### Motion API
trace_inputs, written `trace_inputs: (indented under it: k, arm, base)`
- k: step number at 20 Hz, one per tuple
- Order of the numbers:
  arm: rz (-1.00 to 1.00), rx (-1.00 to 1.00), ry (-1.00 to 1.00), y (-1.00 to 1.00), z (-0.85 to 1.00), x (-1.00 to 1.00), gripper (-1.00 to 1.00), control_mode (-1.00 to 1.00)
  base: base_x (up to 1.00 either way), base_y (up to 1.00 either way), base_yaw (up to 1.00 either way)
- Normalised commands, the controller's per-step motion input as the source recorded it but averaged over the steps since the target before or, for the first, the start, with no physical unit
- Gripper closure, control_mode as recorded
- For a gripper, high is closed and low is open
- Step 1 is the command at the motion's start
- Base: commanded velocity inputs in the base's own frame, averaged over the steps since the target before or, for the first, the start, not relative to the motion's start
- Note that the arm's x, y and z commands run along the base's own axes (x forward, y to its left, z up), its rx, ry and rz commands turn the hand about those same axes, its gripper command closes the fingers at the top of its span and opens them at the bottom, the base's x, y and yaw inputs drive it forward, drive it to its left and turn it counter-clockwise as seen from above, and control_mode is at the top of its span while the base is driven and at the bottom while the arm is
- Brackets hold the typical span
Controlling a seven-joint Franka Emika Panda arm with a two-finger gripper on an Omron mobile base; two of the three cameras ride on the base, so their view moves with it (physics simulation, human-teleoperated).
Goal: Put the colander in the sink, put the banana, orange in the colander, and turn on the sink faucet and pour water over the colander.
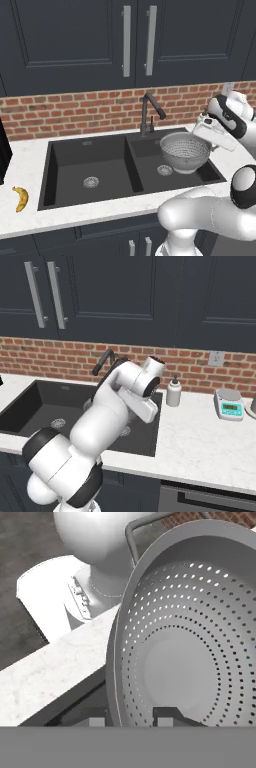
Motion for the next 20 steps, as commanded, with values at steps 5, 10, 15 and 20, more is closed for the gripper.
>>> trace_inputs:
  k: [5,10,15,20]
  arm:
    - [0.0,-0.05,-0.09,0.13,-0.27,0.41,1.0,-1.0]
    - [0.11,0.0,0.23,0.0,-0.1,0.5,1.0,-1.0]
    - [0.07,0.02,0.14,0.0,-0.22,0.48,1.0,-1.0]
    - [0.08,0.02,-0.06,0.0,-0.51,0.31,1.0,-1.0]
  base:
    - [0.0,0.0,0.0]
    - [0.0,0.0,0.0]
    - [0.0,0.0,0.0]
    - [0.0,0.0,0.0]
